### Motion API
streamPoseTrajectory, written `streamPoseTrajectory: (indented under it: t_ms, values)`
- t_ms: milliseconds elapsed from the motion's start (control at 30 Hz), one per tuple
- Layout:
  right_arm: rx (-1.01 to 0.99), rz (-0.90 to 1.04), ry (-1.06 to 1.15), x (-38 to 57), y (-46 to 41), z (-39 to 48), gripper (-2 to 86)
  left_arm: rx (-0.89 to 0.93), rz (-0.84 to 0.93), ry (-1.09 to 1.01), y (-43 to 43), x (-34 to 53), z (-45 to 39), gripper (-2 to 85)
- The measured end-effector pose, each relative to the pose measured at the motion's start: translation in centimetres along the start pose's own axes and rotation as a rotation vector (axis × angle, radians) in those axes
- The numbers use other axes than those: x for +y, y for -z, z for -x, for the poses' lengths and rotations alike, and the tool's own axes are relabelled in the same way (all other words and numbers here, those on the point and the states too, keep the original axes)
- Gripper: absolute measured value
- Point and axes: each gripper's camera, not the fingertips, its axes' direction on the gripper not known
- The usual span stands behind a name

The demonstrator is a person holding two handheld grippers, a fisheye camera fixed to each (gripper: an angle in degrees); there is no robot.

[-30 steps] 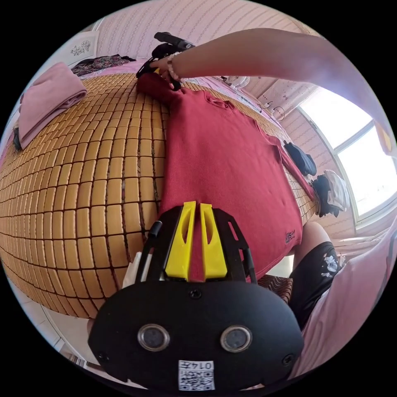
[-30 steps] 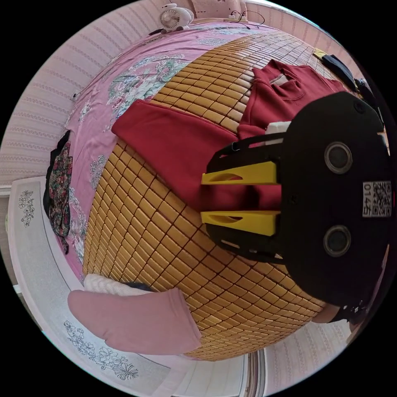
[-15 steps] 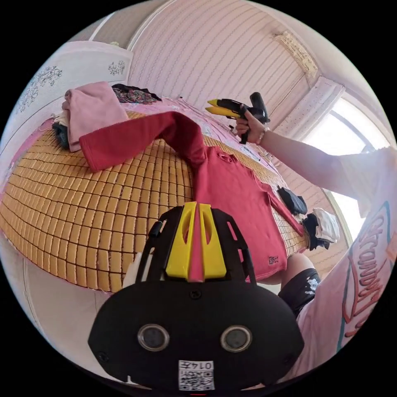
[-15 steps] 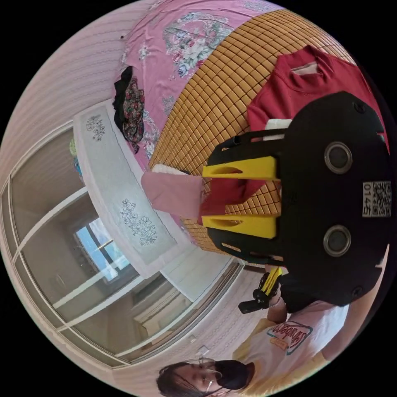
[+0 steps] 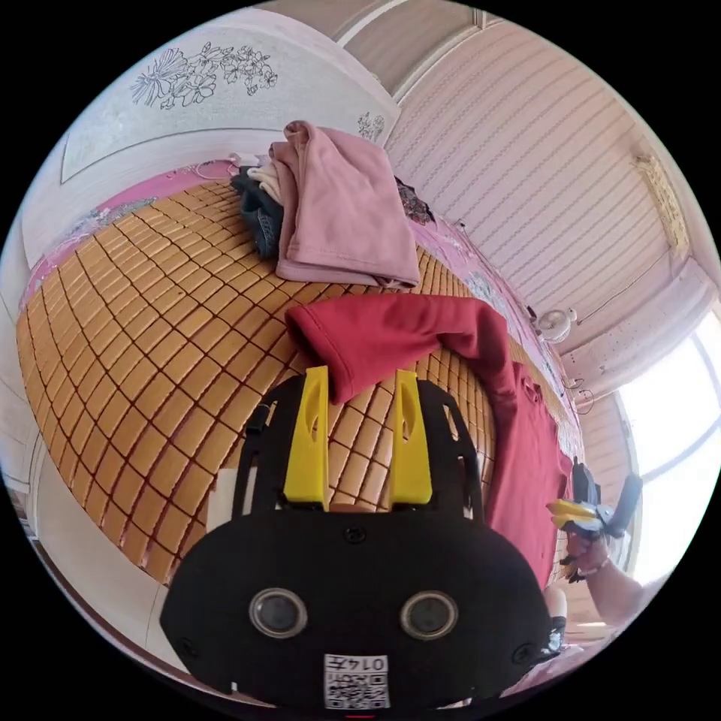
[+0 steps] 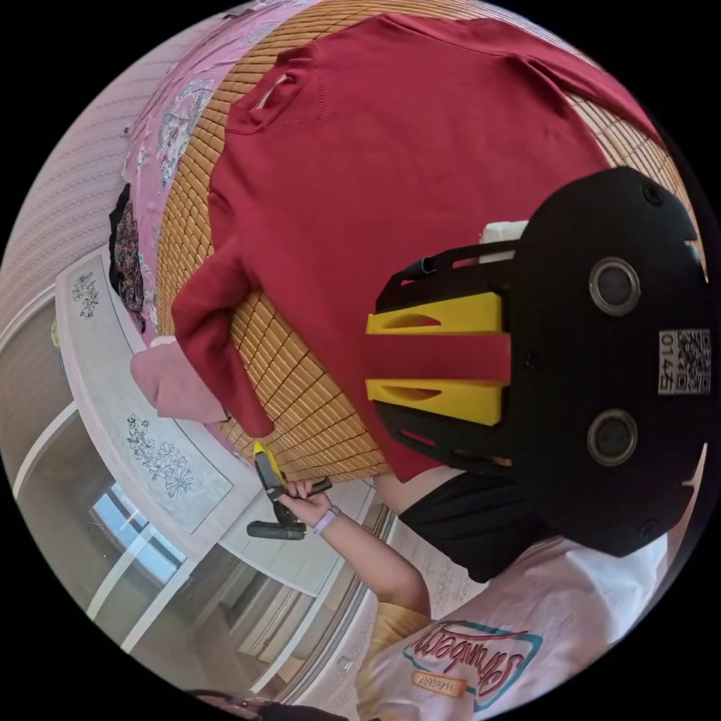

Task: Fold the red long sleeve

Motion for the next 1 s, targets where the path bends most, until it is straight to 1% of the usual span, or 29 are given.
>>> streamPoseTrajectory:
  t_ms: [33, 67, 100, 133, 200, 233, 300, 400, 467, 500, 600, 700, 800, 1000]
  values:
    - [0.021, 0.003, -0.013, 1.5, -0.3, 0.9, 8.7, -0.03, 0.032, 0.009, -0.7, -0.6, -0.1, 9.6]
    - [0.046, 0.006, -0.039, 2.7, -0.4, 1.7, 8.7, -0.097, 0.106, 0.017, -2.1, -1.7, -0.3, 7.7]
    - [0.053, 0.005, -0.054, 3.2, -0.5, 2.1, 8.7, -0.16, 0.112, -0.011, -2.4, -2.3, -0.8, 3.9]
    - [0.055, 0.007, -0.067, 3.9, -0.5, 2.9, 8.7, -0.174, 0.117, -0.042, -2.4, -2.5, -1.1, 2.1]
    - [0.061, 0.039, -0.053, 4.4, -0.8, 4.2, 8.8, -0.112, 0.174, -0.12, -1.4, -3.2, -1.1, 0.5]
    - [0.082, 0.06, -0.044, 4.4, -0.9, 5.0, 8.9, -0.098, 0.156, -0.123, -0.5, -3.3, -0.7, 0.2]
    - [0.11, 0.068, -0.018, 4.4, -0.9, 5.9, 9.1, -0.097, 0.066, -0.11, 3.7, -3.5, 1.2, -0.4]
    - [0.121, 0.055, -0.017, 4.5, -1.2, 6.7, 9.3, -0.122, -0.019, -0.086, 7.9, -4.3, 4.0, -0.5]
    - [0.095, 0.044, -0.03, 4.6, -2.1, 7.1, 9.5, -0.069, 0.018, -0.047, 8.3, -4.9, 5.7, -0.4]
    - [0.087, 0.05, -0.03, 4.7, -2.4, 7.2, 9.5, -0.066, 0.025, 0.005, 8.2, -4.7, 6.8, -0.3]
    - [0.041, 0.087, -0.026, 4.5, -3.8, 7.7, 10.0, -0.049, 0.072, 0.075, 7.4, -3.4, 8.4, 0.9]
    - [0.038, 0.102, -0.026, 4.2, -4.3, 8.2, 10.1, -0.05, 0.081, 0.093, 7.0, -1.6, 9.0, 3.1]
    - [0.084, 0.11, 0.0, 3.6, -4.7, 8.7, 10.0, -0.085, 0.072, 0.083, 6.6, -0.8, 8.8, 5.1]
    - [0.137, 0.103, 0.136, -1.7, -6.8, 10.6, 10.0, -0.133, 0.028, 0.057, 4.6, -0.4, 7.3, 7.7]
